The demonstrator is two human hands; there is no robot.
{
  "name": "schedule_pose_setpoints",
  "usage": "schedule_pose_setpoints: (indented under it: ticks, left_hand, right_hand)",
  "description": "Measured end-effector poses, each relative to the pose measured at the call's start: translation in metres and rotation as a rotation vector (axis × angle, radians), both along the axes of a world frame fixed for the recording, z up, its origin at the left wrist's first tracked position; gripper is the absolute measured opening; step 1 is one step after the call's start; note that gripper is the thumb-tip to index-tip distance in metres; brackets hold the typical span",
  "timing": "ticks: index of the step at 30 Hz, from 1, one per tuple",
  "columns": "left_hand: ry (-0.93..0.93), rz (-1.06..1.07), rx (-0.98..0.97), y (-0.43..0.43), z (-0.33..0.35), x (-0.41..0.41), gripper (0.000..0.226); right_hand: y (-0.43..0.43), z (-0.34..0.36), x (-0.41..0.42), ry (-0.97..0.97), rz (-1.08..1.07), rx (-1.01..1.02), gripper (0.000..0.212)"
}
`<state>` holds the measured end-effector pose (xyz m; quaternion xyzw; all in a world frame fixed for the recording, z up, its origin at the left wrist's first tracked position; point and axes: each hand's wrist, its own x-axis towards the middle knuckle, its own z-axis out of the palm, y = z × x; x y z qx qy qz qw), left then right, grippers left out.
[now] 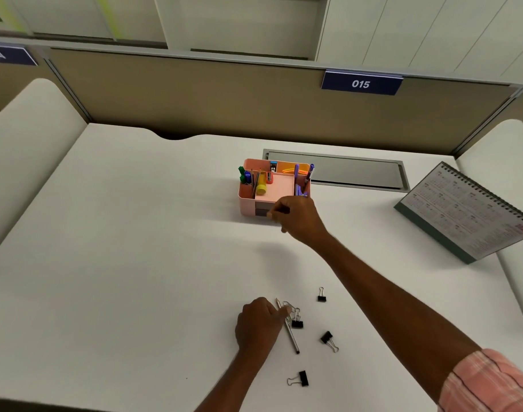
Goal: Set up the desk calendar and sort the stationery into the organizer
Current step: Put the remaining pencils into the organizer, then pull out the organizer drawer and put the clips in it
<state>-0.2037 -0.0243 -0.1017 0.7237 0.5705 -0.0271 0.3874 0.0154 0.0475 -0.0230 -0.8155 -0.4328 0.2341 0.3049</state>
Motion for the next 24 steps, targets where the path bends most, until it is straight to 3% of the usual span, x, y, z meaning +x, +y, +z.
schedule_pose_setpoints:
  ticks: [7,14,17,21,24]
  left_hand:
    - [0.032,0.003,0.006,-0.002,-0.001,0.008,0.035]
    - [0.031,-0.005,-0.057,0.002,0.002,0.009,0.031]
    - [0.022,-0.024,-0.057,0.004,0.003,0.009,0.031]
    - [-0.035,-0.046,-0.003,0.009,0.008,0.009,0.028]
    - [-0.091,-0.052,0.045,0.016,0.022,0.013,0.025]
  right_hand:
    - [-0.048,-0.016,-0.011,0.084,-0.042,-0.010,0.014]
    - [-0.080,-0.034,-0.023,0.165,-0.045,-0.052,0.007]
    - [-0.089,-0.039,-0.029,0.220,0.014,-0.130,0.011]
    - [-0.097,-0.044,-0.040,0.278,0.156,-0.288,0.033]
    - [-0.096,-0.040,-0.043,0.312,0.176,-0.249,0.022]
